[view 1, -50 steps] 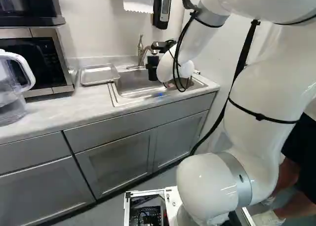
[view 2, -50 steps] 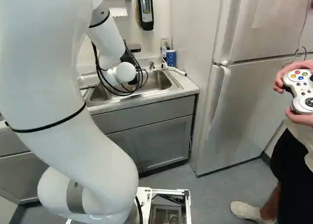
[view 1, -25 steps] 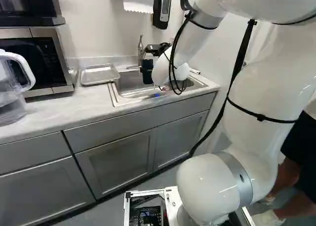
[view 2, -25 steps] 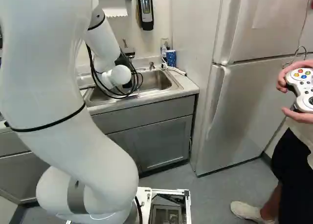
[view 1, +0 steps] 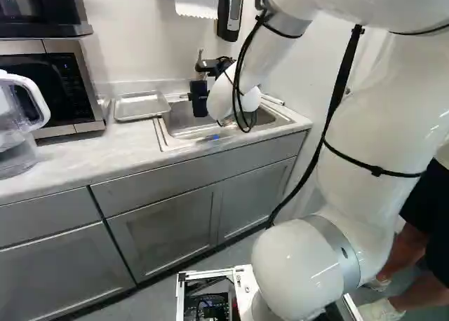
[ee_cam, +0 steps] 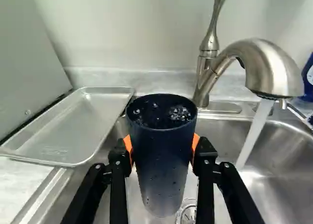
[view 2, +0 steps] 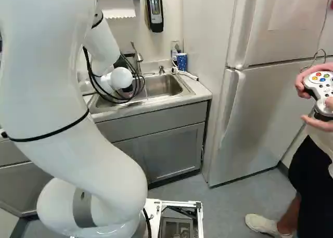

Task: Rinse the cup and place it in the tray

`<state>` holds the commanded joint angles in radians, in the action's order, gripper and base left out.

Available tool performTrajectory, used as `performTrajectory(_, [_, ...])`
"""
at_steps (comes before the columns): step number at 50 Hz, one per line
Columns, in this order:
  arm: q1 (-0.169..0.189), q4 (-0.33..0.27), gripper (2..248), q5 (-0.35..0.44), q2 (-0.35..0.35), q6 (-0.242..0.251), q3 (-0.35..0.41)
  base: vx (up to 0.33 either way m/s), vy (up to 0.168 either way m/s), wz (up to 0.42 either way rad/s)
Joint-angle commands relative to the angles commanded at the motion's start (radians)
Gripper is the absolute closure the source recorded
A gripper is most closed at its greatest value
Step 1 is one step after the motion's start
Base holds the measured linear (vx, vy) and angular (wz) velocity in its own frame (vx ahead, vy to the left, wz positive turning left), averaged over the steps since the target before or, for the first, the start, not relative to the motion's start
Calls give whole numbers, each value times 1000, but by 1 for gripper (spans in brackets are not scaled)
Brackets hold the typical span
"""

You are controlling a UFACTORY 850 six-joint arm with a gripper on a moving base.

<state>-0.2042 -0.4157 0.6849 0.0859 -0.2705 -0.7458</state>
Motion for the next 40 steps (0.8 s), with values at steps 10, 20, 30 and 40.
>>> performTrajectory(10, [-31,0,125,0,-15,0,-8,0,0,0])
performTrajectory(20, [-51,0,125,-9,-39,0,-5,0,0,0])
performTrajectory(30, [-55,0,125,-19,-62,0,-4,0,0,0])
performTrajectory(40, [-55,0,125,-19,-78,0,-10,0,0,0])
